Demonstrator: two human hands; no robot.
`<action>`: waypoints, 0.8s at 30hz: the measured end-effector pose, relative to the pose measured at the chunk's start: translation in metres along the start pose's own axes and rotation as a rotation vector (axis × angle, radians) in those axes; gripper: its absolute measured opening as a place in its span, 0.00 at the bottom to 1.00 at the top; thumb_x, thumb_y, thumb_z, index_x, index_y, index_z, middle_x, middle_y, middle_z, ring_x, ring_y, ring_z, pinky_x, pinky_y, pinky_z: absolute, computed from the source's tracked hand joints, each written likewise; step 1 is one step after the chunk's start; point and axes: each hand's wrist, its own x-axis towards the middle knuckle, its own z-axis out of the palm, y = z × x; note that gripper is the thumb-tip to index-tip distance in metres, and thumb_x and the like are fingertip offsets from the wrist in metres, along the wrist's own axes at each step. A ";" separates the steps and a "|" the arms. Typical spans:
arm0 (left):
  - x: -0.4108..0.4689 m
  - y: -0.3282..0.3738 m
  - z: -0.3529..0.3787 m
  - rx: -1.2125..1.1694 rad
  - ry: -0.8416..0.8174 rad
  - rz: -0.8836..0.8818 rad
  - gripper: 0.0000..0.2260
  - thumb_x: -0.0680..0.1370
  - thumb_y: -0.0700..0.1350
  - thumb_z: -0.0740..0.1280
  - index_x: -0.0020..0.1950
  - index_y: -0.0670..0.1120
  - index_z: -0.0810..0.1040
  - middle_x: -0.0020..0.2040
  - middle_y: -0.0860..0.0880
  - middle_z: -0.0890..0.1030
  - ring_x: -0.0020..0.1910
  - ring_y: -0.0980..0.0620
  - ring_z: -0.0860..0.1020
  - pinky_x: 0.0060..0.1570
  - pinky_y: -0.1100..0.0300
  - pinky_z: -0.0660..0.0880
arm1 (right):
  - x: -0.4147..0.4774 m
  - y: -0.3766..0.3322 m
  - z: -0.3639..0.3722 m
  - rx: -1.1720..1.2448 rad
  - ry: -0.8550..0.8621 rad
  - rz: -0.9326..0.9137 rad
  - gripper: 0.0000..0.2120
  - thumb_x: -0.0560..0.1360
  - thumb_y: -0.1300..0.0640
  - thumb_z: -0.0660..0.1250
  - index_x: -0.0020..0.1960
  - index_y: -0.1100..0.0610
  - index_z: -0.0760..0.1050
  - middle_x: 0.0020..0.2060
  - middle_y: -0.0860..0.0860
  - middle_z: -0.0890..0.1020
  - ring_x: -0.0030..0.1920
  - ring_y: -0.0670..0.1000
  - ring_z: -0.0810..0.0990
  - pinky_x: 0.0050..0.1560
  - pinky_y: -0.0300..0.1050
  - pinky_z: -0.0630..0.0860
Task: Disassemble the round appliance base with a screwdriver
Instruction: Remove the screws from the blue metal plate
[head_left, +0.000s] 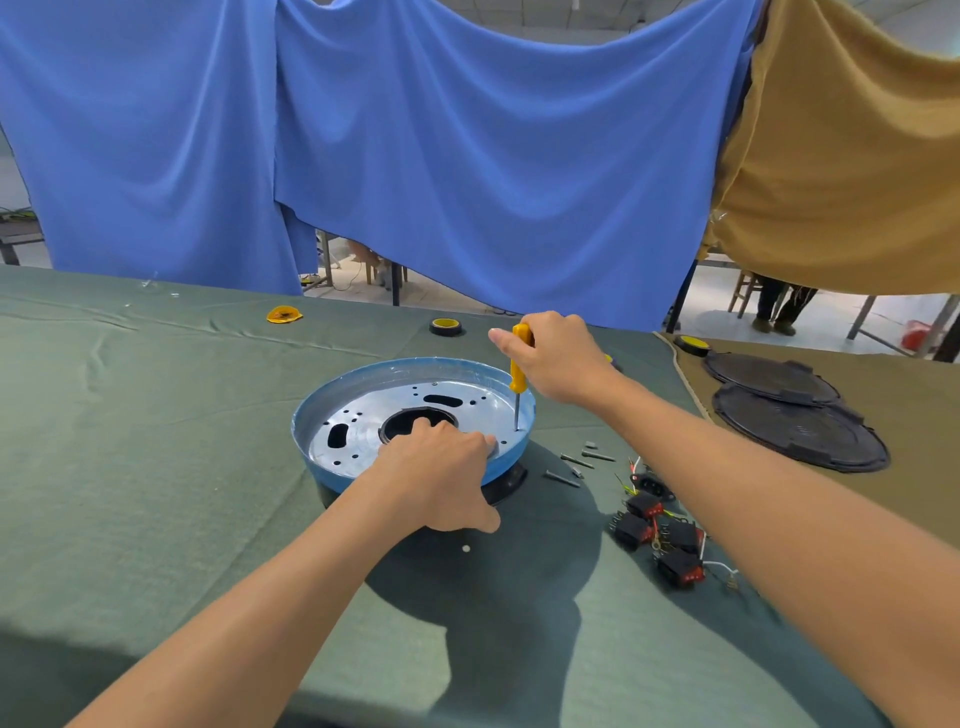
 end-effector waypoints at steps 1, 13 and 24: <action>0.001 -0.001 0.000 -0.005 0.000 0.001 0.34 0.68 0.60 0.68 0.72 0.51 0.67 0.39 0.50 0.66 0.49 0.43 0.69 0.39 0.53 0.70 | 0.000 -0.001 0.002 0.009 -0.007 0.004 0.24 0.79 0.43 0.60 0.30 0.55 0.62 0.24 0.51 0.65 0.27 0.51 0.64 0.32 0.47 0.65; 0.008 -0.012 -0.004 -0.039 -0.021 0.018 0.37 0.66 0.64 0.68 0.73 0.52 0.67 0.40 0.50 0.69 0.46 0.45 0.71 0.44 0.51 0.75 | 0.003 -0.012 -0.005 -0.035 -0.021 0.031 0.23 0.79 0.46 0.61 0.29 0.56 0.62 0.25 0.52 0.65 0.28 0.51 0.64 0.31 0.46 0.62; 0.005 -0.014 0.001 -0.016 -0.001 0.000 0.36 0.65 0.63 0.66 0.70 0.51 0.69 0.37 0.49 0.69 0.44 0.45 0.70 0.42 0.52 0.75 | 0.000 -0.016 -0.011 -0.007 0.065 -0.012 0.22 0.78 0.47 0.61 0.29 0.56 0.62 0.26 0.53 0.71 0.30 0.53 0.70 0.34 0.49 0.71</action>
